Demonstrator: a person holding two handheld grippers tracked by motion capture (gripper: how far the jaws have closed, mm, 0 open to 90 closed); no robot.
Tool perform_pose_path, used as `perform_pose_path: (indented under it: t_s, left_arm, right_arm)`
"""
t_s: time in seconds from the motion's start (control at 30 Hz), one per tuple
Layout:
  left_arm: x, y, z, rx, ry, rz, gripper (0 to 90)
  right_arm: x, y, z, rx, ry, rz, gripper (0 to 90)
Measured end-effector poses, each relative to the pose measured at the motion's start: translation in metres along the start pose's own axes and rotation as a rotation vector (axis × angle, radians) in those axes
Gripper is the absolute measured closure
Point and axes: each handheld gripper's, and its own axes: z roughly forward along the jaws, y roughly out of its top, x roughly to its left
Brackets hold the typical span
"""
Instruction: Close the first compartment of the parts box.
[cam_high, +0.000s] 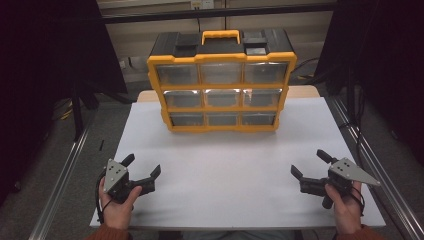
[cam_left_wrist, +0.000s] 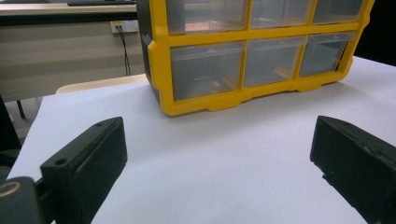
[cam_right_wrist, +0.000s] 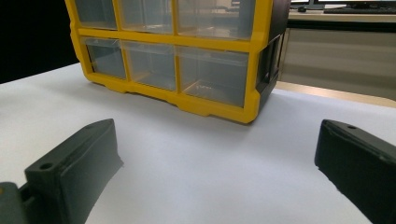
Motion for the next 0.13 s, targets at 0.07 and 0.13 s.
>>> perform_pose_path:
  t_s: [0.07, 0.13]
  left_arm:
    - [-0.0019, 0.0012, 0.0035, -0.01, -0.012, 0.008, 4.1]
    - [-0.0018, 0.0019, 0.0062, 0.0, -0.036, 0.007, 4.1]
  right_arm:
    - [-0.0004, -0.0002, 0.0005, 0.002, 0.001, 0.002, 0.0]
    - [-0.0006, -0.0001, 0.0005, 0.002, -0.001, 0.0, 0.0]
